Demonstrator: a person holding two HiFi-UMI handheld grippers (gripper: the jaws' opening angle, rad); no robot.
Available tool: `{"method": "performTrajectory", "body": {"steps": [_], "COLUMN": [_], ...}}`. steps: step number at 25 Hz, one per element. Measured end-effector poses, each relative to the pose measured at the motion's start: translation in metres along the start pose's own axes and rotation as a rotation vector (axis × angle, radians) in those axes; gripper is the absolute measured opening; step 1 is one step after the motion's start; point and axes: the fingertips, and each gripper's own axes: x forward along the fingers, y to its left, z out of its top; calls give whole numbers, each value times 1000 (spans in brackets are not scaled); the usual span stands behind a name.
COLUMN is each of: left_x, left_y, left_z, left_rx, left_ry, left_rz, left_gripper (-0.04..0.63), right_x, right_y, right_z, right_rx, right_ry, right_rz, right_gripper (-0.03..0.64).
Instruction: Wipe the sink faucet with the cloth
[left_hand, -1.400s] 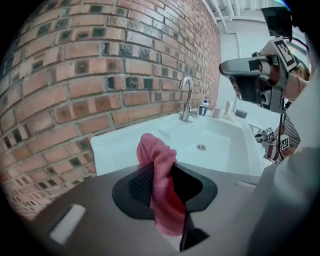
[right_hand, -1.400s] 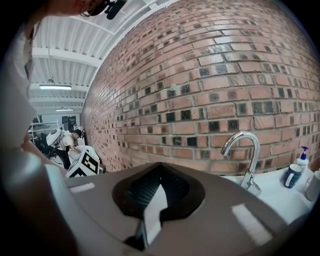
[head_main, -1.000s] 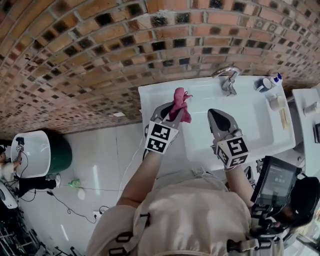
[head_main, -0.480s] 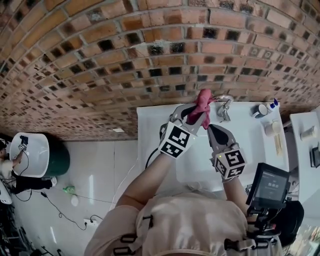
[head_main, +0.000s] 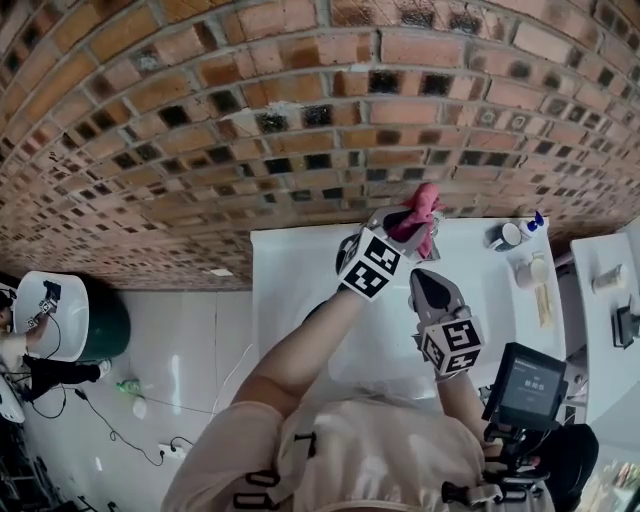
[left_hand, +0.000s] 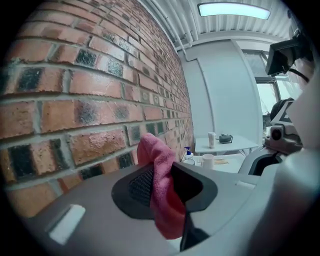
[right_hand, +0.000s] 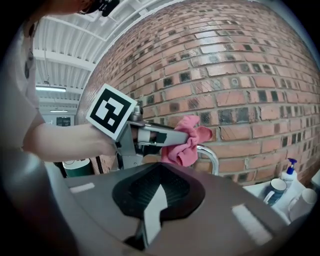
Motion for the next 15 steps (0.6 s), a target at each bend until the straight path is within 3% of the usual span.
{"method": "performTrajectory", "body": {"steps": [6, 15], "left_x": [13, -16], "left_y": [16, 32], "left_z": [-8, -58], "left_rx": [-47, -145], "left_ry": [-4, 10], "left_rz": [2, 98], "left_gripper": [98, 103], "right_x": [0, 18], "right_y": [-15, -10], "right_z": [-8, -18], "right_rx": [20, 38], "right_ry": [5, 20], "right_rz": [-2, 34], "right_gripper": [-6, -6]}}
